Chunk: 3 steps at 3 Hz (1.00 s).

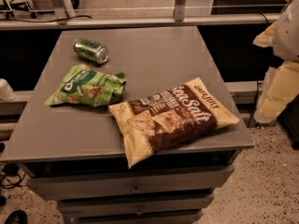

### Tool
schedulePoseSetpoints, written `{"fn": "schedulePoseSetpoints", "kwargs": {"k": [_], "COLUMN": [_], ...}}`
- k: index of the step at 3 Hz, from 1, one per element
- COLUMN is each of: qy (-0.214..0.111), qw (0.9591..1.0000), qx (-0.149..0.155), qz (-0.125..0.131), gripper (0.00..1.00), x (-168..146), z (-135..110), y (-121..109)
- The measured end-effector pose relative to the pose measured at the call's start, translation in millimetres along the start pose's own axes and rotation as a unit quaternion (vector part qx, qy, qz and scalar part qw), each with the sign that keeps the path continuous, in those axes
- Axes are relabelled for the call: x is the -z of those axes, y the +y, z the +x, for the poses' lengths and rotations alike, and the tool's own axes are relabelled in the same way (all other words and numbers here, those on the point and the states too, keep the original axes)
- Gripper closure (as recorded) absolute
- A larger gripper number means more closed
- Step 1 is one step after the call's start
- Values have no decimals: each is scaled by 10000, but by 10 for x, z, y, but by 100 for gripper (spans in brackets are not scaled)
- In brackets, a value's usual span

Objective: Pick green rice chip bag

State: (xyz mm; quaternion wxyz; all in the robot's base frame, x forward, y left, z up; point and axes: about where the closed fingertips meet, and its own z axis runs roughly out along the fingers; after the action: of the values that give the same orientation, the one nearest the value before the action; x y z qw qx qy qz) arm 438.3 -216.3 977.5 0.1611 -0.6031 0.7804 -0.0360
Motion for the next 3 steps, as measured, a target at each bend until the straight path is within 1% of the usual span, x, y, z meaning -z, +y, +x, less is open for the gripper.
{"fn": "schedulePoseSetpoints", "kwargs": {"k": [1,2,3], "qy": [0,-148,-744], "qw": [10000,9999,9970], "qx": [0,81,200], "qz": [1,30,0], "gripper": [0,0,0], "x": [0,26,13], "z": [0,-57,-503], "y": [0,-10,-64]}}
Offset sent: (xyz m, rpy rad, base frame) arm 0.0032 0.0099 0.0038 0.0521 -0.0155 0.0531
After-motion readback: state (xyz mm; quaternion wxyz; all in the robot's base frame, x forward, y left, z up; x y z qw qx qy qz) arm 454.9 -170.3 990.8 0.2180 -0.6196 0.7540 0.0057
